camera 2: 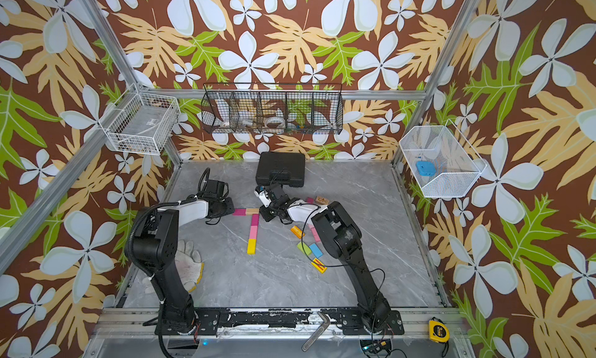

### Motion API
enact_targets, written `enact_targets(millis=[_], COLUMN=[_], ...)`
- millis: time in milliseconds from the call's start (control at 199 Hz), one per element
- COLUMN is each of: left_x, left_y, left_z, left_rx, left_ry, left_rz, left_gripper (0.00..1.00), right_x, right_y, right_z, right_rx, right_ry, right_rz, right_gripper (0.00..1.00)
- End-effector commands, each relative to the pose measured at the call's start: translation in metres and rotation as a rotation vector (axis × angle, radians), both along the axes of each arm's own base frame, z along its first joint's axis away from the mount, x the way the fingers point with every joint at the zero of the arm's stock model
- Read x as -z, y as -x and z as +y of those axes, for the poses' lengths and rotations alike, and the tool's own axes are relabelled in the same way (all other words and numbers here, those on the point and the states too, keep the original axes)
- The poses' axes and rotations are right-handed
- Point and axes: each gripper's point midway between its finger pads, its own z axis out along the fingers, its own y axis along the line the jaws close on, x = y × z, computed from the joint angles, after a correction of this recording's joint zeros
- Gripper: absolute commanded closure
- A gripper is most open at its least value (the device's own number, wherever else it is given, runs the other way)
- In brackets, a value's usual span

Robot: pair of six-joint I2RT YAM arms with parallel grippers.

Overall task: Assemble the number 7 with building blocks
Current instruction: Adjust the building block at the center of the board.

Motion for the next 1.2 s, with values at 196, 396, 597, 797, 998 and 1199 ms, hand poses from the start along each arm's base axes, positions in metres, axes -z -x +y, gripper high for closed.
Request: enact_targets(millis=[196, 396, 597, 797, 998, 1199], left_x=[0.008, 0.008, 0.006, 0.005, 0.005, -0.008], left_y=[0.016, 0.016, 0.016, 0.017, 0.017, 0.014], left_z=[-0.003, 0.001, 0.005, 0.009, 0.012, 0.019], left_rx=[0.010, -0.004, -0.019, -0.032, -0.039, -0.063], left_ry=[0.015, 0.004, -0.001, -0.007, -0.010, -0.017], left_rz=[0.063, 0.064, 0.058, 0.055, 0.055, 0.016], left_gripper=[0.57, 0.57, 0.57, 0.57, 0.57, 0.56], right_x=[0.008, 0.010, 0.011, 0.010, 0.010, 0.002], right_y=[0.009, 0.010, 0.009, 0.007, 0.006, 0.004], right_z=[-0.006, -0.007, -0.010, -0.015, -0.023, -0.035], right_rx=[-0.005, -0.004, 0.006, 0.015, 0.032, 0.042], right_ry=[0.030, 0.033, 0.033, 0.033, 0.039, 0.047], right_rz=[0.041, 0.044, 0.045, 0.044, 0.042, 0.029], right_gripper=[0.72, 0.72, 0.72, 0.72, 0.72, 0.72])
